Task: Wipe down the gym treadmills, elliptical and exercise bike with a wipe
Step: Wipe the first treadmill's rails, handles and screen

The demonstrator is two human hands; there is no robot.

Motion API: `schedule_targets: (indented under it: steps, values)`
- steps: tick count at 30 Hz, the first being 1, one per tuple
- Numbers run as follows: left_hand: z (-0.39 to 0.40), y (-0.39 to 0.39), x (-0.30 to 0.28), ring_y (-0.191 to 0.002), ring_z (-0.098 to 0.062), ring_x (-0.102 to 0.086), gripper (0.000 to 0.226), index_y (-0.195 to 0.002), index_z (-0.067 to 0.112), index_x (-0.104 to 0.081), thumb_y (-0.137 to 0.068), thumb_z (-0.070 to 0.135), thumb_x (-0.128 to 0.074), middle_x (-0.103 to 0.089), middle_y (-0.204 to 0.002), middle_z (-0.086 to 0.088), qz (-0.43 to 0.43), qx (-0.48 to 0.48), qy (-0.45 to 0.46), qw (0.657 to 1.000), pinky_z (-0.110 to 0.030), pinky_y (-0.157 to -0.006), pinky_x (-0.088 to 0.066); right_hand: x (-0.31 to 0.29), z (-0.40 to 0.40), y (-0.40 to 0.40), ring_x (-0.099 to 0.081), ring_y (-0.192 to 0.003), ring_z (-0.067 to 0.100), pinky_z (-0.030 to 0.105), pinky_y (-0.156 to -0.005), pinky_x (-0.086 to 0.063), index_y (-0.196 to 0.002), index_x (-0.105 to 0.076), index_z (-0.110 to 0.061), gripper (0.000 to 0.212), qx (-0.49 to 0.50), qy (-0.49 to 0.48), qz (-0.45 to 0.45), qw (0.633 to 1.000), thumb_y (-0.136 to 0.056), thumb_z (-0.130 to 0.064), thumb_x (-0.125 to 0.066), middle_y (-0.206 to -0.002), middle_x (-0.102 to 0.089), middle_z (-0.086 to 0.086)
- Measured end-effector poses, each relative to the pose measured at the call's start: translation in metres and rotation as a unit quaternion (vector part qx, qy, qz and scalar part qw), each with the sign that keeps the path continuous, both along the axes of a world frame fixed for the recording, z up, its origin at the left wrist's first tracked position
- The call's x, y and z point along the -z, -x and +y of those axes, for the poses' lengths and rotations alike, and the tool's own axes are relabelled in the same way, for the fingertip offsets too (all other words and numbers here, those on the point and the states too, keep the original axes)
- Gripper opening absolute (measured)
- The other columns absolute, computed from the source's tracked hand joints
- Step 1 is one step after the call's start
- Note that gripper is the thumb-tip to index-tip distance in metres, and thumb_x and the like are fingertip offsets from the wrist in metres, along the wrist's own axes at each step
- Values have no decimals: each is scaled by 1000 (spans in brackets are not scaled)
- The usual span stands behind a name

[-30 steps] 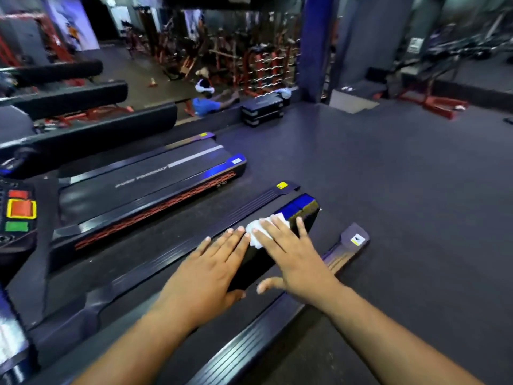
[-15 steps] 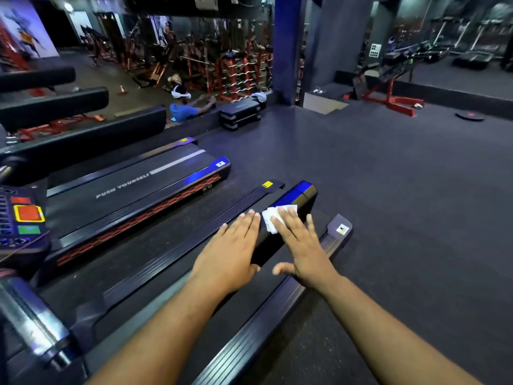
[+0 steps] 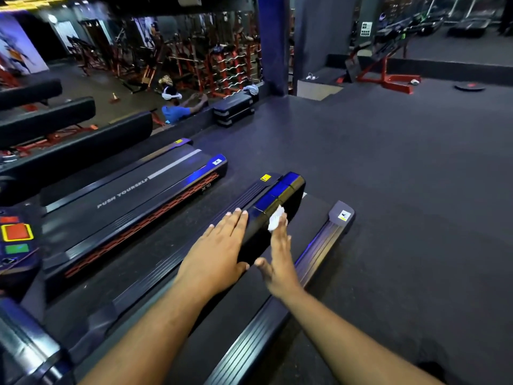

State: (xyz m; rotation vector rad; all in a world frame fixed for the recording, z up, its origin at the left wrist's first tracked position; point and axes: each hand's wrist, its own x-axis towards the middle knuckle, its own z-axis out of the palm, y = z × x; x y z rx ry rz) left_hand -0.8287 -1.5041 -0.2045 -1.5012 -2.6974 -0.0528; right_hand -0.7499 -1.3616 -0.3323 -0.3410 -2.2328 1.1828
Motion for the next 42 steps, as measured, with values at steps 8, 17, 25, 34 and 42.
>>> schedule_targets:
  steps: [8,17,25,34,42]
  values:
    - [1,2,0,-157,-11,5,109,-162,21,12,-92,53,-65,10,-171,4,1,-4,3,1000,-38,-128,-14,-20,11,33,22,-153,11,45,-127,2,-155,14,-17,115,88,164,53,981,-78,-95,-21,-163,26,-7]
    - [0,-2,-2,-157,-11,5,110,-162,22,12,-91,52,-67,12,-171,6,2,-9,8,1000,-38,-128,-14,-48,51,30,15,-155,16,54,-121,4,-162,1,-17,116,113,-3,-4,994,-77,-94,-16,-168,15,-3]
    - [-1,0,-1,-158,-12,1,106,-163,18,6,-92,58,-60,8,-171,3,-8,-6,-10,1000,-39,-128,-15,-67,48,1,-5,-157,21,63,-120,1,-160,-26,-23,112,-64,-336,-57,938,-74,-94,-24,-168,-18,1]
    - [-8,-7,-3,-158,-14,3,103,-162,16,11,-96,54,-57,8,-172,0,7,-30,2,1000,-38,-128,-11,-89,69,11,-7,-156,24,67,-118,-2,-158,-27,-25,108,-7,-345,-139,928,-74,-94,-26,-167,-19,4]
    - [-43,-15,-1,-158,-17,3,106,-162,18,14,-94,55,-59,8,-172,-2,21,-49,13,998,-41,-128,-11,-96,79,5,-12,-156,16,72,-116,-9,-159,-28,-28,111,-98,-422,-123,893,-73,-97,-13,-166,-25,-2]
